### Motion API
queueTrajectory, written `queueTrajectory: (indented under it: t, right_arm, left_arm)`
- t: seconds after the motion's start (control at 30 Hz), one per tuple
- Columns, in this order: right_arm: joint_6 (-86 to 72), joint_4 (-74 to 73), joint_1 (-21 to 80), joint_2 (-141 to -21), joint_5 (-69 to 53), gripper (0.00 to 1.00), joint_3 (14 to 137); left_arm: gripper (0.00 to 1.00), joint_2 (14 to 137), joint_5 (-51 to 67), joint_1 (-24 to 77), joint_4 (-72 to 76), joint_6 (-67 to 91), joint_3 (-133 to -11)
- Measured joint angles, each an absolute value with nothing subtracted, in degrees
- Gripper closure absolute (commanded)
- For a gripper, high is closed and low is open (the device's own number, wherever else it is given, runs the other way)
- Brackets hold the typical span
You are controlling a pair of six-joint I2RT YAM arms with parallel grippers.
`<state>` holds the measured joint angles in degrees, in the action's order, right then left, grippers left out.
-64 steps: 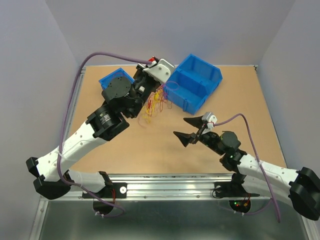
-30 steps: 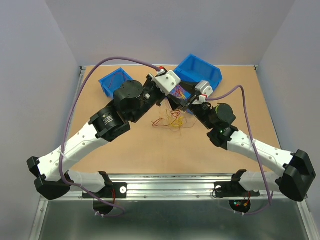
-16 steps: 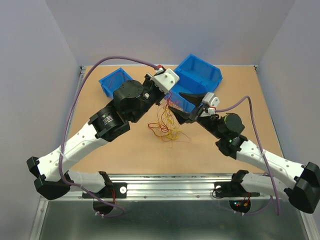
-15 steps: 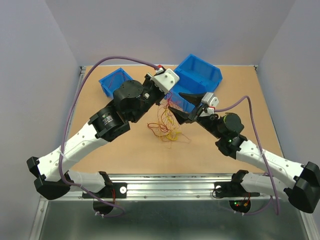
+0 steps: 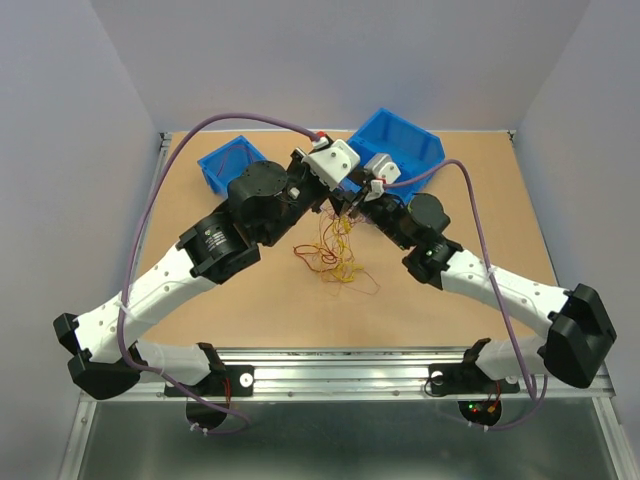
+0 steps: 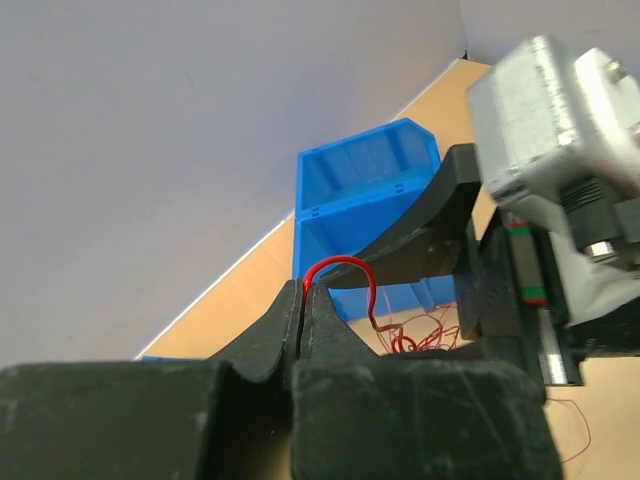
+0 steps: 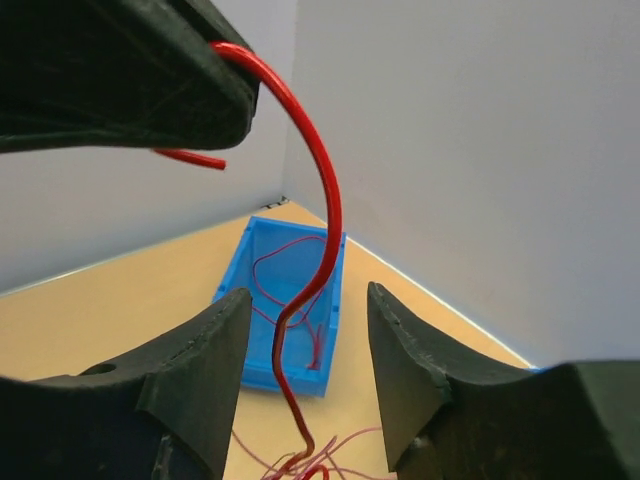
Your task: Untangle the cables
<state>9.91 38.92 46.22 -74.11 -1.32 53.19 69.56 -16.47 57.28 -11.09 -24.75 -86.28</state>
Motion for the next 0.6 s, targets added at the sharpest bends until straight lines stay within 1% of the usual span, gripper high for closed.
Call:
queueTrajectory:
  t: [0.1,0.23,0.3,0.37,0.5,0.6]
  right_arm:
    - [10.41,38.96,46.22,-76.69,-0.8,0.64,55.29]
    - [9.69,39.0,46.22,-79.77,-1.39,0.65,55.88]
    - [8.6,39.66,46.22,-82.17,-2.24,0.65,55.81]
    - [6.98,42.76,46.22,-83.94,-2.94,0.66,54.48]
    - [2.28,53.41,46.22,-88.31,-4.16,0.66,45.06]
    - [-2.04,60.29,46.22,-92.95,-5.78,0.66,36.53]
  left_arm:
    - [1.0,69.56,-16.47,57.28,-12.05,-24.75,-87.09]
    - [1.0,69.73,-17.15,57.28,-12.99,-25.1,-91.46]
    - [1.0,70.3,-18.26,57.28,-12.88,-26.15,-95.24]
    - [1.0,71.99,-20.08,57.28,-11.7,-28.16,-101.54]
    - [1.0,77.03,-22.94,57.3,-8.8,-32.36,-116.64]
    - [1.0,78.22,-24.71,57.3,-1.91,-36.42,-122.89]
